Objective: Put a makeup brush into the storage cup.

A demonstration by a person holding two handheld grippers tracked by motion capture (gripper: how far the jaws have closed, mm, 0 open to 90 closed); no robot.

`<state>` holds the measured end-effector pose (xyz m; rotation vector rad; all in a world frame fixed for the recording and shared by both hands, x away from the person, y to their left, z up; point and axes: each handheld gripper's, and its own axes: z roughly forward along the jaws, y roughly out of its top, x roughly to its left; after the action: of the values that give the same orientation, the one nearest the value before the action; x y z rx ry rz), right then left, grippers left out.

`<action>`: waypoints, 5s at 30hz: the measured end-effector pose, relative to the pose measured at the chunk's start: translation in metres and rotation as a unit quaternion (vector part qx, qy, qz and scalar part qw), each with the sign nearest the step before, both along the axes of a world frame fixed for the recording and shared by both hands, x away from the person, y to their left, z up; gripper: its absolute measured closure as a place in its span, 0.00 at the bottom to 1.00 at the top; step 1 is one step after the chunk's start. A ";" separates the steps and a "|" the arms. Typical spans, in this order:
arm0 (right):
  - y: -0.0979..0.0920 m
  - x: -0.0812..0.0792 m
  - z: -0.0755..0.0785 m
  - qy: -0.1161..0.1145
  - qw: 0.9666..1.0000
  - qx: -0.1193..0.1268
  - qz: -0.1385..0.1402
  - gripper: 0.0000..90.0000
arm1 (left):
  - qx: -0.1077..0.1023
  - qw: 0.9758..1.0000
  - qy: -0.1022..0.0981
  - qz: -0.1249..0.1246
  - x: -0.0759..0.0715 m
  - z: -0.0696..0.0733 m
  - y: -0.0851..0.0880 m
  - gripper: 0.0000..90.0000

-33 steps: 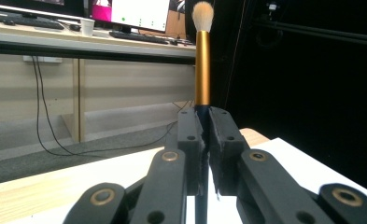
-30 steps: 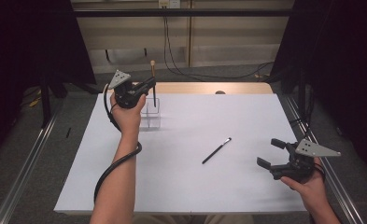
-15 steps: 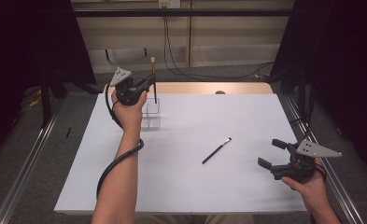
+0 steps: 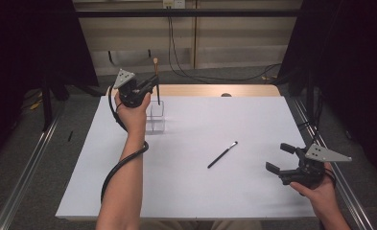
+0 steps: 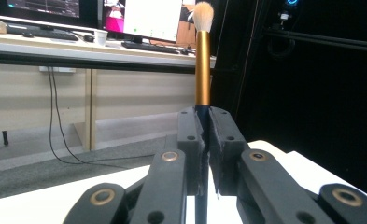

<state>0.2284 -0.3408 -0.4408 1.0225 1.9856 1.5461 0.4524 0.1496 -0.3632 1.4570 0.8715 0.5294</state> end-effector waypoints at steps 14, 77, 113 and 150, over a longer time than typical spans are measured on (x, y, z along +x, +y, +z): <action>0.001 0.001 0.000 0.000 1.000 0.000 0.002 0.04 | 0.006 1.000 0.000 0.008 0.000 -0.006 0.001 0.93; 0.002 -0.001 0.002 -0.003 1.000 0.001 0.009 0.04 | 0.024 0.999 0.024 0.015 -0.004 -0.046 -0.001 0.93; 0.004 0.000 0.002 -0.007 1.000 0.001 0.009 0.03 | 0.019 0.999 0.036 0.012 -0.013 -0.058 -0.002 0.93; 0.010 -0.002 0.004 -0.008 1.000 -0.004 0.017 0.03 | -0.024 0.998 -0.012 -0.053 -0.050 -0.051 0.020 0.35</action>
<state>0.2261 -0.3312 -0.4368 0.9768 2.0062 1.5579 0.4020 0.1696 -0.4138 1.4419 0.7777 0.4429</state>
